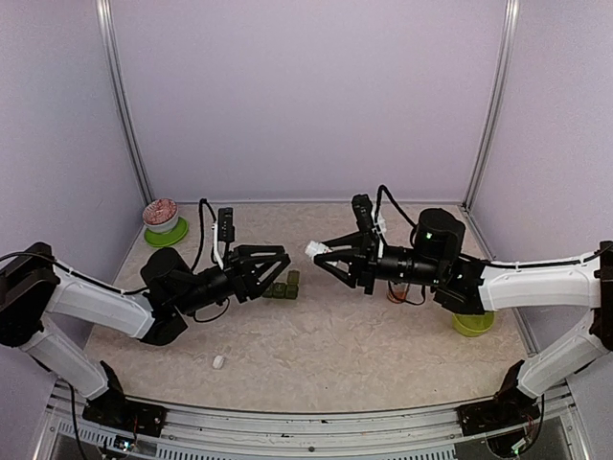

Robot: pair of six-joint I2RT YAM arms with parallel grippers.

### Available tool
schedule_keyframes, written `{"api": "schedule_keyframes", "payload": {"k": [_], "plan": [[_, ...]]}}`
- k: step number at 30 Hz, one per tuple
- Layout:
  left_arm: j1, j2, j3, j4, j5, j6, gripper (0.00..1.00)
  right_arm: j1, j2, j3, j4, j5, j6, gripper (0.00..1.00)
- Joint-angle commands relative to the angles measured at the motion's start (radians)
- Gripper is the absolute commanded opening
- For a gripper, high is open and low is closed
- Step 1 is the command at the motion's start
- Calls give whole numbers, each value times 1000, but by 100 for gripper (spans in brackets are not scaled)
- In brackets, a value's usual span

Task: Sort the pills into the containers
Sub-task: Hold the pill container at the center of the board.

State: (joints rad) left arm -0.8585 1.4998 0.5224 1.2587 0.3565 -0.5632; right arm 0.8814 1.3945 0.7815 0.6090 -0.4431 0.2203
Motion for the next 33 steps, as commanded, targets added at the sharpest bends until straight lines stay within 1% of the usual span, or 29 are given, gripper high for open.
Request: {"api": "schedule_keyframes", "payload": {"k": [1,3,5,6,7,9,12,14,18,20,22,24,28,33], "plan": [[-6,-185,-105,-265,-220,147,66,-34,-96,-33,-40,41,-30,26],[-11,-293,-143,-396,-333,182,73,-49,-124,-46,-58,47,-39,26],[-4,-392,-178,-485,-434,172,76,-66,-143,-50,-74,46,-44,26],[-4,-437,-182,-564,-490,165,79,-75,-150,-50,-78,44,-46,26],[-8,-478,-176,-642,-543,156,83,-79,-153,-48,-82,40,-48,26],[-16,-535,-145,-805,-660,123,97,-84,-151,-47,-85,37,-54,26],[-17,-570,-103,-1009,-742,54,99,-90,-137,-51,-67,25,-49,26],[-19,-581,-88,-1108,-764,1,99,-92,-121,-60,-44,15,-42,26],[-22,-584,-55,-1266,-754,-89,99,-94,-93,-65,-7,-8,-29,26],[-27,-571,-36,-1329,-752,-110,99,-95,-82,-67,3,-17,-25,26],[-36,-559,-29,-1364,-766,-112,99,-96,-70,-64,1,-22,-30,26],[-40,-549,-41,-1351,-784,-100,99,-96,-55,-63,9,-25,-31,26],[-26,-507,-64,-1249,-796,-49,99,-96,-9,-62,39,-31,-23,26],[50,-388,-49,-1131,-720,13,99,-101,66,-50,90,-60,-28,26]]}}
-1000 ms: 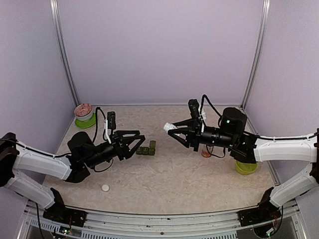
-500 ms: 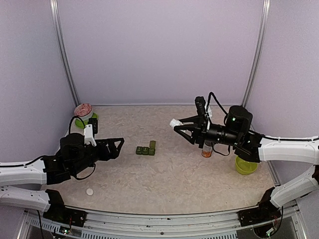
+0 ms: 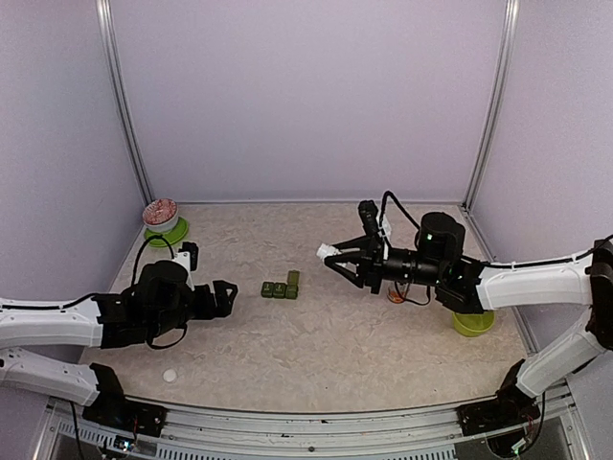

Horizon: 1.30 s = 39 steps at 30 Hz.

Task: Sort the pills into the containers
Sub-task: Hold the pill container at the center of the board.

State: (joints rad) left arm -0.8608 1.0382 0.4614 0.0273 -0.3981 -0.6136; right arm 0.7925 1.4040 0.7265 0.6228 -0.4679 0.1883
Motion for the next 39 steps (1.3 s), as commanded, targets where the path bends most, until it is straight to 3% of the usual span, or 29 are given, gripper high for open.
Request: {"api": "schedule_keyframes", "payload": {"k": [1,15,39], "plan": [[69,99,19,128,56,79,99,-14,74,6,92,-44,4,26],[234,455,168,343,322,183,99,-34,340,66,285,-69,-74,26],[289,613,184,550,569,233,99,-35,606,263,150,2,-176,26]]}}
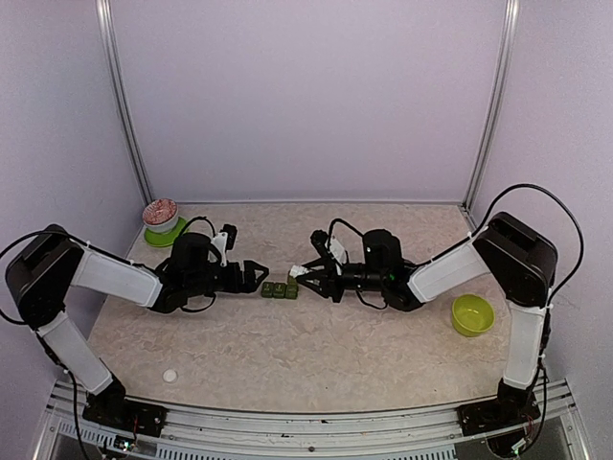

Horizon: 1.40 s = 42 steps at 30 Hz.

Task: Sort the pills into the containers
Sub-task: Hold the pill container at the center of the board.

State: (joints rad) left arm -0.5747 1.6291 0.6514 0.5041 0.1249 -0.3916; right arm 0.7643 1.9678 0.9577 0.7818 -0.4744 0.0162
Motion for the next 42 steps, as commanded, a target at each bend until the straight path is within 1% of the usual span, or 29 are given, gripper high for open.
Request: {"api": "schedule_keyframes", "payload": {"k": [1,7,12,28,42], "plan": [[3,25,-13,83,48,8,99,-6,52,35,-8,13,-2,26],[4,37,-24,104,65,-4,99,-6,98,61,-20,29,4,26],[4,47,-21,88,49,-8,99,-5,117,80,-39,39,4,26],[-14,113,20,53,28,9,99,-4,145,108,-114,59,-11,26],[-27,138,37,36,27,14,99,0,160,155,-201,66,-23,26]]}}
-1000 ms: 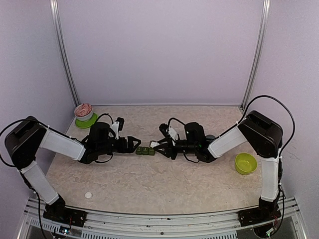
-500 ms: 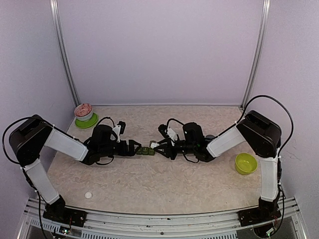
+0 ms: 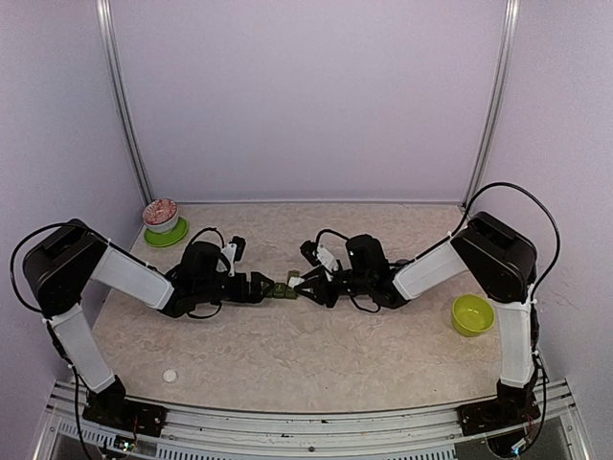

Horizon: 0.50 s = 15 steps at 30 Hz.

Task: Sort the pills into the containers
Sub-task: Hold the pill container at the center of the board.

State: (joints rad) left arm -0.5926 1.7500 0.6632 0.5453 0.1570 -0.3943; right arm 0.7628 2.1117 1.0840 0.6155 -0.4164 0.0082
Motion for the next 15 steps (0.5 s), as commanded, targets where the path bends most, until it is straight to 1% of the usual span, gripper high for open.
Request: {"api": "schedule_keyframes", "payload": {"k": [1,15], "plan": [[-9,18,27,-6,-6,17,99,1,16,34,-43,10,-15,27],[-10,34,38,-20,-5,17,99,13,1,79,-167,33,-42,26]]}}
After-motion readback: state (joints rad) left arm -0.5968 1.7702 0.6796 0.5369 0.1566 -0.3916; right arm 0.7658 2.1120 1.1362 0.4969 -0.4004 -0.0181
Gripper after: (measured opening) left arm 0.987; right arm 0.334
